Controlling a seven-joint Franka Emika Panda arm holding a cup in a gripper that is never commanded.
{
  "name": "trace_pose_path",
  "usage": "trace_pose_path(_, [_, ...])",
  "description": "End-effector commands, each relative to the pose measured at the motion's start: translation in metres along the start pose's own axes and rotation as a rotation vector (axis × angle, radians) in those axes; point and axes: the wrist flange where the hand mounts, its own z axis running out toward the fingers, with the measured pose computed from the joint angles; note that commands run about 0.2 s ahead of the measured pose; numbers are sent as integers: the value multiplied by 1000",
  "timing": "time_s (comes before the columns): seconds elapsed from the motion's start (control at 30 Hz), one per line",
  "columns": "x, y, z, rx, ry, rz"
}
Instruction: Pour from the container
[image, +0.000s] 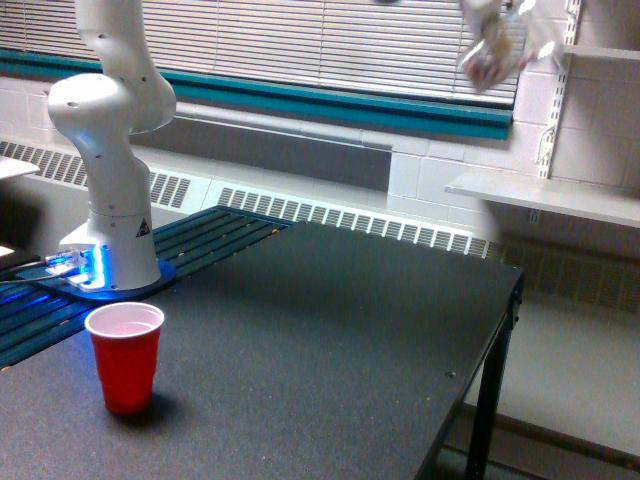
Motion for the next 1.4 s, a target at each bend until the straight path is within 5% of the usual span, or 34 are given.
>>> trace_pose_path(0.03, [-26, 20, 26, -46, -26, -7])
trace_pose_path(0.37, [-67, 73, 66, -111, -86, 3])
trace_pose_path(0.73, [-108, 134, 86, -186, -104, 45])
trace_pose_path(0.93, [-130, 168, 91, -215, -112, 69])
trace_pose_path(1.4, [-148, 228, 73, -294, -56, 118])
